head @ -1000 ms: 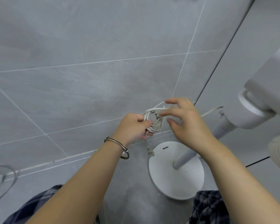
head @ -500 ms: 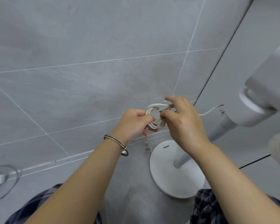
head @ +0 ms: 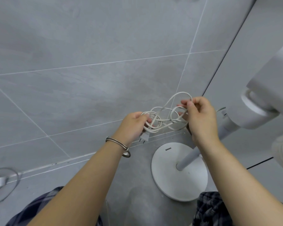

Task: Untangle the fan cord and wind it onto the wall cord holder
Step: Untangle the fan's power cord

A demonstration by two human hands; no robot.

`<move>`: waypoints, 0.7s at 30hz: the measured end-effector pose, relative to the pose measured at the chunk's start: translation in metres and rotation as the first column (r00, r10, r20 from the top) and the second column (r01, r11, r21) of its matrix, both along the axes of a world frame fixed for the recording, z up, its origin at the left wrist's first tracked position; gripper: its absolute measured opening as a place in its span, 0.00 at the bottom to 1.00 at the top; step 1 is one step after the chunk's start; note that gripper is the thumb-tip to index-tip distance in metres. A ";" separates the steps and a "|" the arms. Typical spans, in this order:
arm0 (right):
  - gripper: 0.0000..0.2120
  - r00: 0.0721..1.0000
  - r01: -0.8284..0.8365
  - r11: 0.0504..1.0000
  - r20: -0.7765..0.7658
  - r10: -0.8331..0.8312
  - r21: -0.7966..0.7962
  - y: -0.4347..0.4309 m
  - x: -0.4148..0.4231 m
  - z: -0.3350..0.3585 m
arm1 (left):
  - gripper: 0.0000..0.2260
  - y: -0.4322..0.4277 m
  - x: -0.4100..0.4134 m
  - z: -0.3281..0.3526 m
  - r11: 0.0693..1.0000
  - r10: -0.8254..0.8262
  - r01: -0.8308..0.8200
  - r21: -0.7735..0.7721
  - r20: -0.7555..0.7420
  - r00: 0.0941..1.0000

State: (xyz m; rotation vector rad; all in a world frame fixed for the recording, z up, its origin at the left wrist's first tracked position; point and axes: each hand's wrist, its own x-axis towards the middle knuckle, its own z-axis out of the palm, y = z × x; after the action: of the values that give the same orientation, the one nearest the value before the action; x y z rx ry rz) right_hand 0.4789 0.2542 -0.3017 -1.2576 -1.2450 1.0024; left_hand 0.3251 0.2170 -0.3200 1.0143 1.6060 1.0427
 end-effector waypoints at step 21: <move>0.16 0.231 -0.506 0.811 0.952 -0.201 0.294 -0.001 0.007 -0.013 | 0.11 -0.003 0.002 -0.006 0.990 -0.140 0.138 -0.023 -0.212 0.967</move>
State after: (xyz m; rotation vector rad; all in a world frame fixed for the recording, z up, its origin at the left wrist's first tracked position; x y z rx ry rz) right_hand 0.4864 0.2531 -0.3145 -1.2287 -2.4882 -0.3159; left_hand 0.3272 0.2144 -0.3255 1.2495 1.6813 0.8541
